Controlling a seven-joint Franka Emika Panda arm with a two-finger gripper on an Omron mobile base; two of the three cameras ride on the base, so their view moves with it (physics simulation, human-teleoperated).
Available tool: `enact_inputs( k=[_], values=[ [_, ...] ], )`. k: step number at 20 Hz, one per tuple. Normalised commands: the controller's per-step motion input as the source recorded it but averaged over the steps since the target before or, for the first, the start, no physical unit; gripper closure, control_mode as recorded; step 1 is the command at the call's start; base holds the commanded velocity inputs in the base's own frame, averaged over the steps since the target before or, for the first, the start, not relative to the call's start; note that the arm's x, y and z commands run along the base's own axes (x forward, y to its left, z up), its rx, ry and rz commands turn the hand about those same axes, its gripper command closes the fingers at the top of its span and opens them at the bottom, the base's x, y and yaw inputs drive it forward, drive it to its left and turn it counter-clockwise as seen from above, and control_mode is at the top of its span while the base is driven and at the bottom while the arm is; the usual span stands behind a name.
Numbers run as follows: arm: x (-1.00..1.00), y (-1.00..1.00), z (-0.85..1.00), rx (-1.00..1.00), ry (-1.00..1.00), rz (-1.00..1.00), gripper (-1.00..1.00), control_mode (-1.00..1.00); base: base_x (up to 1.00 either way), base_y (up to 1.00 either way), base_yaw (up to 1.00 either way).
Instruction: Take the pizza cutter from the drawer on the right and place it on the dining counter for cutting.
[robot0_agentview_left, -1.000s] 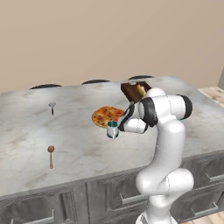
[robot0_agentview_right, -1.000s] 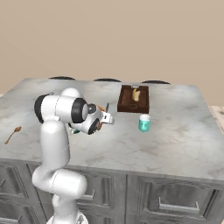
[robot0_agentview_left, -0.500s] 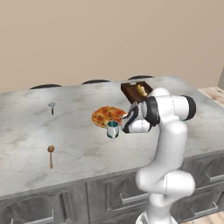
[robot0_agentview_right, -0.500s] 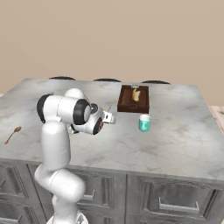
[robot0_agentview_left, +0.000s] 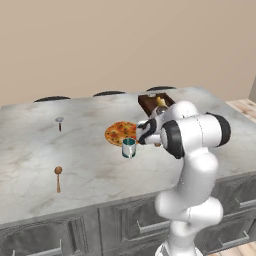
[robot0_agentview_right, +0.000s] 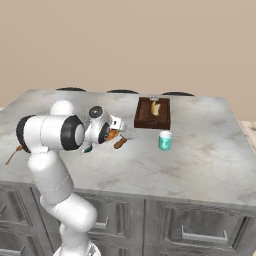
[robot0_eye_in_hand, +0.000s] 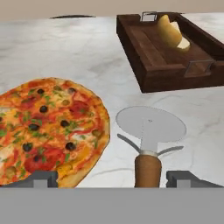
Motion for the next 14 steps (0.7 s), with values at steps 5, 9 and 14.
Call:
enact_inputs(
  k=[5,9,14],
  values=[
    [-0.49,0.01,0.94,0.0,0.09,0.0,-1.0,-1.0,0.0,0.0,0.0],
    [-0.58,0.0,0.89,0.0,0.07,0.0,-1.0,-1.0,0.0,0.0,0.0],
    [-0.69,0.01,0.65,0.0,0.05,0.01,-1.0,-1.0,0.0,0.0,0.0]
  ],
)
